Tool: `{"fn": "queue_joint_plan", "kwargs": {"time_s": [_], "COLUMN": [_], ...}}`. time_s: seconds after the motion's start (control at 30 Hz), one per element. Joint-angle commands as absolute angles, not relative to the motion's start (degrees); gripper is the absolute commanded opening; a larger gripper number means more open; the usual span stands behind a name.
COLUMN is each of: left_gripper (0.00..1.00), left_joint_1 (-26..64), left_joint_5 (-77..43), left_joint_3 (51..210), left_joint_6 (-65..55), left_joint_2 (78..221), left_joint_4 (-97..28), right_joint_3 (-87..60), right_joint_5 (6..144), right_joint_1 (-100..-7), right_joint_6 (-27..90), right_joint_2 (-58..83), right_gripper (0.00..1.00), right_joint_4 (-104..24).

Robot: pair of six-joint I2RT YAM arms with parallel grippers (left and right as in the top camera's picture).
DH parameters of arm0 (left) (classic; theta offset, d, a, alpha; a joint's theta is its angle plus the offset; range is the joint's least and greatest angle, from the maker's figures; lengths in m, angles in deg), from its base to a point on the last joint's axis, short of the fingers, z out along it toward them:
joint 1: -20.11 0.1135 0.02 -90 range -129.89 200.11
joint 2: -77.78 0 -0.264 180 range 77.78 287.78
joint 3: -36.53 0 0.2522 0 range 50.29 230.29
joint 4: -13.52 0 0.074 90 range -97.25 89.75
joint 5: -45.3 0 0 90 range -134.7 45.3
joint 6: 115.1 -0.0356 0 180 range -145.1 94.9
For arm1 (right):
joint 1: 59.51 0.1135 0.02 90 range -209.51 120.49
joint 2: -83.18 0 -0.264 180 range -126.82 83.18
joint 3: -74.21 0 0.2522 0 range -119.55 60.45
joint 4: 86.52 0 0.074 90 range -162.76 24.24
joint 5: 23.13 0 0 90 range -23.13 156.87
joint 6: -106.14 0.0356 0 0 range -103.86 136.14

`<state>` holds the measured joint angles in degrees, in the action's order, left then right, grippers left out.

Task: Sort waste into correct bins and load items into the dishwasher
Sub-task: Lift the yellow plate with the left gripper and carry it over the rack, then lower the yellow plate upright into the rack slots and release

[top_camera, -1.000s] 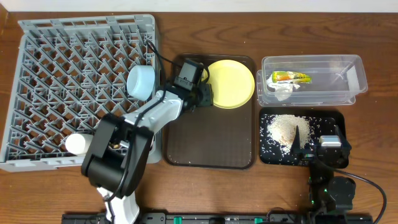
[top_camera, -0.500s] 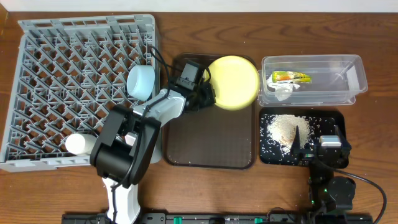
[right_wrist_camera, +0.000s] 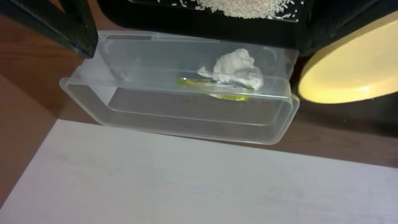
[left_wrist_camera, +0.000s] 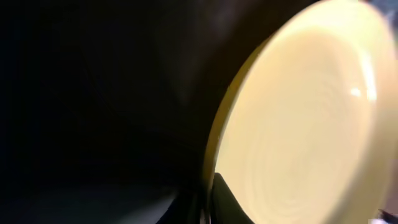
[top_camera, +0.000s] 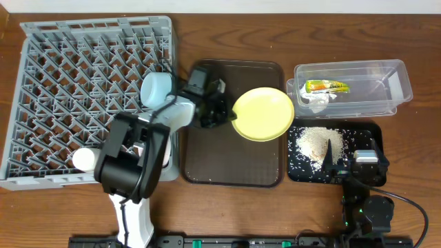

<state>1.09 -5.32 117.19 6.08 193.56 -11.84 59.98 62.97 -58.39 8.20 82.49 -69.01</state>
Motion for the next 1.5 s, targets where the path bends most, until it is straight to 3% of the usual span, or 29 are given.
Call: {"fn": "queue_joint_plan", "kwargs": {"time_s": [0.0,0.2,0.47,0.67,0.83,1.0,1.47], "left_gripper": [0.07,0.08,0.08,0.08,0.08,0.08,0.08], "left_joint_1": [4.1,9.9,26.4,41.5,49.3,52.8,52.9], "left_joint_5": [0.9,0.7,-0.3,-19.0,-24.5,-35.9,-48.4], "left_joint_3": [116.8,116.8,116.8,116.8,116.8,116.8,116.8], "left_joint_6": [2.2,-4.2,-10.8,-14.1,-13.6,-13.8,-25.4], "left_joint_2": [186.9,172.9,155.5,149.1,148.1,148.3,153.1], "left_joint_4": [-12.8,-17.9,-29.9,-41.6,-42.0,-41.0,-31.8], "right_joint_3": [60.1,60.1,60.1,60.1,60.1,60.1,60.1], "right_joint_5": [62.8,62.8,62.8,62.8,62.8,62.8,62.8], "right_joint_1": [-58.8,-58.8,-58.8,-58.8,-58.8,-58.8,-58.8], "right_joint_6": [8.8,8.8,8.8,8.8,8.8,8.8,8.8], "right_joint_2": [82.8,82.8,82.8,82.8,82.8,82.8,82.8], "right_gripper": [0.99,0.99,0.99,0.99,0.99,0.99,0.99], "right_joint_4": [-68.9,-68.9,-68.9,-68.9,-68.9,-68.9,-68.9]}}
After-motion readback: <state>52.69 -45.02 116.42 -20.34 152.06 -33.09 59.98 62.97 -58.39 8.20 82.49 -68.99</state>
